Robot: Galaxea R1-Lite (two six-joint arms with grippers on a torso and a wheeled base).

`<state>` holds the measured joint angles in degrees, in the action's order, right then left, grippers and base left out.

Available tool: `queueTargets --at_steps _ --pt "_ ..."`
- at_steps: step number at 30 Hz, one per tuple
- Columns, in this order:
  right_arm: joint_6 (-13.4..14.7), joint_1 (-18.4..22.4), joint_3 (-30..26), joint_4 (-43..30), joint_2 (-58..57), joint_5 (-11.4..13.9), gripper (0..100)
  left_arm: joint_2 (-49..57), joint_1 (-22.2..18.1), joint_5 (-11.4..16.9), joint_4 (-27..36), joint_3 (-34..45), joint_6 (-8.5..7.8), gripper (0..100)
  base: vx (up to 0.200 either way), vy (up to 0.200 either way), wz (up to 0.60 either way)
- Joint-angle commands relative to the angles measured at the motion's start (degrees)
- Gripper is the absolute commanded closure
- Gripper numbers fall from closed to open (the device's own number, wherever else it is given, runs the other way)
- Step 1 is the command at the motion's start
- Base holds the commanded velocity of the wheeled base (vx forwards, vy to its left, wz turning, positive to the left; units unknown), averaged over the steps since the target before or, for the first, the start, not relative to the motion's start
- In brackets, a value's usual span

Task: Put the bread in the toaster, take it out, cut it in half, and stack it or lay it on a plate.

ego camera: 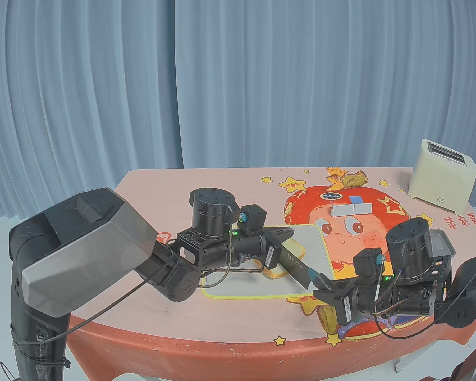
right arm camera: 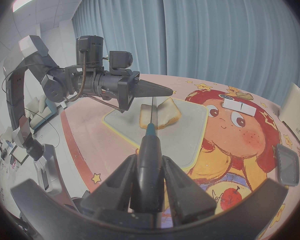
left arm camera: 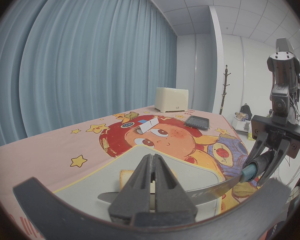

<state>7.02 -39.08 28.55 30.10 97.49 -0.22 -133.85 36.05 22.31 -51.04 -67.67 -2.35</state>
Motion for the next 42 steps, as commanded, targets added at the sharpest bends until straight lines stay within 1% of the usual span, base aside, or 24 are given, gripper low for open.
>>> queueTargets --at_steps 1,15,18,21,42 --pt "0.0 -0.1 -0.4 -0.1 0.6 0.0 100 -0.2 0.3 0.0 0.3 -0.2 -0.02 100 0.0 0.0 0.0" --pt "0.3 0.1 0.0 0.0 0.0 -0.1 100 -0.4 0.3 -0.1 0.2 0.0 0.07 100 0.0 0.0 0.0" --pt "0.3 0.0 0.2 1.1 -0.4 -0.1 100 -0.7 0.3 -0.1 0.2 0.1 0.16 100 0.0 0.0 0.0" --pt "0.3 -0.1 -0.3 2.8 -0.2 -0.2 100 -1.3 0.3 -0.1 0.2 -0.1 0.16 100 0.0 0.0 0.0" --pt "0.3 0.1 -1.7 2.8 1.5 -0.2 100 -0.4 0.3 -0.2 0.3 -1.4 0.16 100 0.0 0.0 0.0"
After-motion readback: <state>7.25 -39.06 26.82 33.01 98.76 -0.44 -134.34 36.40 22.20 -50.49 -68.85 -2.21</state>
